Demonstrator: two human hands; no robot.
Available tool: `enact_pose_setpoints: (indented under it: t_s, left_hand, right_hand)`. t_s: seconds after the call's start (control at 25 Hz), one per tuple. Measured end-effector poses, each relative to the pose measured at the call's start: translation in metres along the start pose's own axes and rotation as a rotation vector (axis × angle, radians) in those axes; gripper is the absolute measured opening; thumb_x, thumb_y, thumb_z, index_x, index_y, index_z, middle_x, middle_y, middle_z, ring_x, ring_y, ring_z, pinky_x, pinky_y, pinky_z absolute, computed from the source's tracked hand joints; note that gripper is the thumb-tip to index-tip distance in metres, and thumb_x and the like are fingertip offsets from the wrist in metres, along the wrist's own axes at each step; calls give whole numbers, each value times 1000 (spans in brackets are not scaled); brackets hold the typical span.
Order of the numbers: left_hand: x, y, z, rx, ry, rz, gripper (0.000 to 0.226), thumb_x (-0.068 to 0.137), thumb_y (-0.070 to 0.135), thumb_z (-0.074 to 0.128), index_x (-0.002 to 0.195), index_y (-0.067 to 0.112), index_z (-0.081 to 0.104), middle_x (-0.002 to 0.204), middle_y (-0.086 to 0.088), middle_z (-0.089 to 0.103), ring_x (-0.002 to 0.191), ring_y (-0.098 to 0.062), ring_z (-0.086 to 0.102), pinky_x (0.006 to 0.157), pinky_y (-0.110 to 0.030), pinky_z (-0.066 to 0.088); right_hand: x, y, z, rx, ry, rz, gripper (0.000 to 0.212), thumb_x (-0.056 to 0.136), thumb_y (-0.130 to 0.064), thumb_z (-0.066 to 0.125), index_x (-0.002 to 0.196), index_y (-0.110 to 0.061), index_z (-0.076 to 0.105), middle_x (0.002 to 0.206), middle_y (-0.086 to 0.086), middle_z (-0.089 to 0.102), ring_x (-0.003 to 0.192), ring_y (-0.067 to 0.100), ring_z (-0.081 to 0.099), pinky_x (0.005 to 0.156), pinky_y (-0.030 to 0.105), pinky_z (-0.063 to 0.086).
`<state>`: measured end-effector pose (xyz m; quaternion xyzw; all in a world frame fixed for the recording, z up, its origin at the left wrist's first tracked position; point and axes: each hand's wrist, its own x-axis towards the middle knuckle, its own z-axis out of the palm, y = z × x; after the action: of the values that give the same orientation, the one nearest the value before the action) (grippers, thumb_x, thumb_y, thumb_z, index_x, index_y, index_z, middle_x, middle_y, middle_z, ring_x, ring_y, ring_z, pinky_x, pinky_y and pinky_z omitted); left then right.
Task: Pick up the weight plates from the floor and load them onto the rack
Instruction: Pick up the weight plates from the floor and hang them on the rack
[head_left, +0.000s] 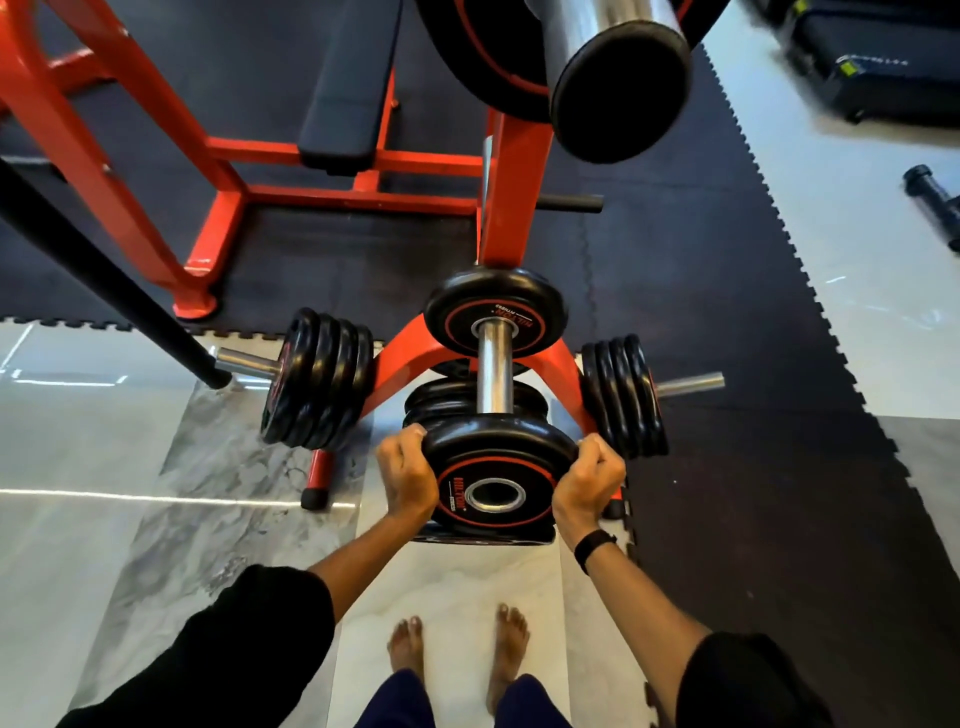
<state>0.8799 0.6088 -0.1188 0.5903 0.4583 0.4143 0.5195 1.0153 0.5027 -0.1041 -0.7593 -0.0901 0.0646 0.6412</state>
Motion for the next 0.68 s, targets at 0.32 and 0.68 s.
enact_pose_setpoints:
  t_s: [0.32,0.68]
  left_hand:
    - [53,-1,6,205,-163,189,37,93,39,26,75,19,50,67,-3,54,65,-13,54,62,-32,41]
    - [141,55,48,292,-116,-674,81,96,68,11,151,10,7,95,-15,63,73,-35,69,72,-44,60]
  right_hand:
    - [42,9,14,-141,-204,-124,29,86,-27,31,68,-10,46,67,7,49,64,21,49,60,38,38]
    - [123,-61,85,-127,-244,695,68,100,-56,28,147,-9,14,128,20,57,93,37,68,60,43,56]
